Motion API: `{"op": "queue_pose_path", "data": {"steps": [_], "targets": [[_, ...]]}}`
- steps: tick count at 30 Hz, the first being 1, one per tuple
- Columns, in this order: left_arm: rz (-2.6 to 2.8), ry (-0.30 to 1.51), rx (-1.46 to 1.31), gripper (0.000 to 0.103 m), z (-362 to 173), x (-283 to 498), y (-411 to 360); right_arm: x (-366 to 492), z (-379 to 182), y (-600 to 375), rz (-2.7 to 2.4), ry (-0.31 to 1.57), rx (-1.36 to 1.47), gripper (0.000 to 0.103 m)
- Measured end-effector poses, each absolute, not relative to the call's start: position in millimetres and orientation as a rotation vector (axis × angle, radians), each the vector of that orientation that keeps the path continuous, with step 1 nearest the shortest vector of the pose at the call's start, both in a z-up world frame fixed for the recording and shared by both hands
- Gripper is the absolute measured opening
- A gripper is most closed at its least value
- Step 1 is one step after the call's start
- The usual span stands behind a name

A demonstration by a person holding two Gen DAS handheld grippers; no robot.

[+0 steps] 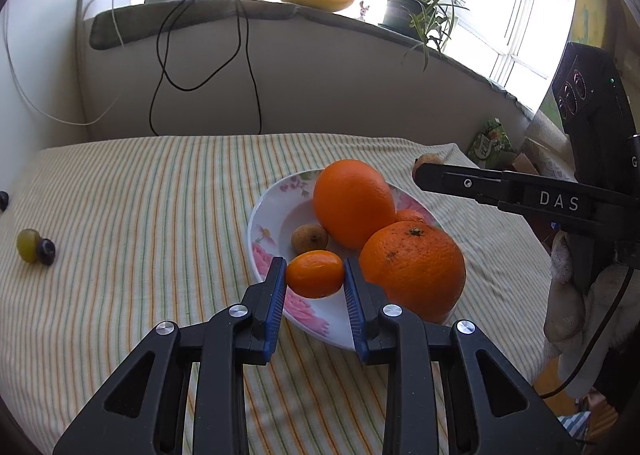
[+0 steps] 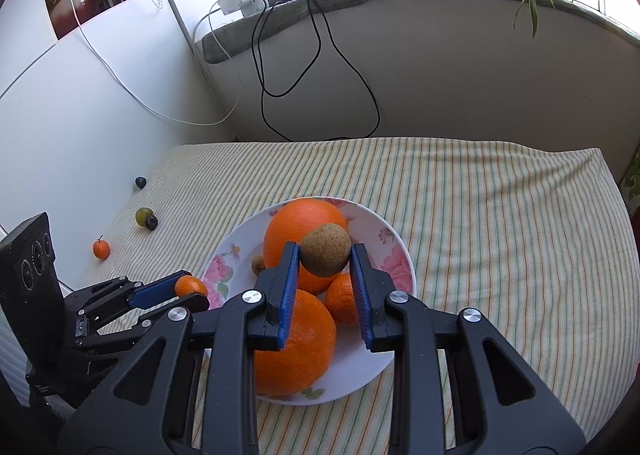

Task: Organize fruits
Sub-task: 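Open the right gripper over the bowl while the left gripper releases the small orange into it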

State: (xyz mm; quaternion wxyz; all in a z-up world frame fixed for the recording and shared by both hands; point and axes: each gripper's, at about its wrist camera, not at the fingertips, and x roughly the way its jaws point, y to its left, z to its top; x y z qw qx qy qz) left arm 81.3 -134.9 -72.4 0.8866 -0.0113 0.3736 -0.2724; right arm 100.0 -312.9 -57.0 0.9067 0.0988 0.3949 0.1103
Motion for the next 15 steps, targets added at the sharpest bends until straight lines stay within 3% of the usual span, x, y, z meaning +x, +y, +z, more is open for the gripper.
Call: {"op": "queue_pose_path", "data": {"steps": [5,7,9,10,11,13,15], "targets": [[-0.568,0.773,-0.023,0.028,-70.7,81.0,-134.8,100.4,-53.8,-299.7,0.260,0.809,0.188,0.027],[-0.562,0.770,-0.025,0.049,-69.7,80.9,-133.9,100.7,-53.3,-295.4,0.270,0.810,0.183,0.027],[-0.561,0.763,-0.032,0.053,-68.3,80.4,-132.7,100.6,-52.6,-292.1,0.268,0.808,0.178,0.028],[-0.561,0.763,-0.032,0.053,-68.1,80.2,-132.7,100.9,-52.3,-290.5,0.270,0.810,0.173,0.036],[-0.559,0.762,-0.030,0.053,-68.0,79.9,-132.5,99.9,-51.2,-290.0,0.273,0.806,0.172,0.053],[-0.555,0.762,-0.031,0.053,-68.2,79.7,-132.0,96.7,-47.5,-289.6,0.262,0.783,0.166,0.071],[-0.550,0.765,-0.040,0.053,-69.2,80.2,-130.7,94.6,-43.1,-288.8,0.264,0.765,0.158,0.072]]}}
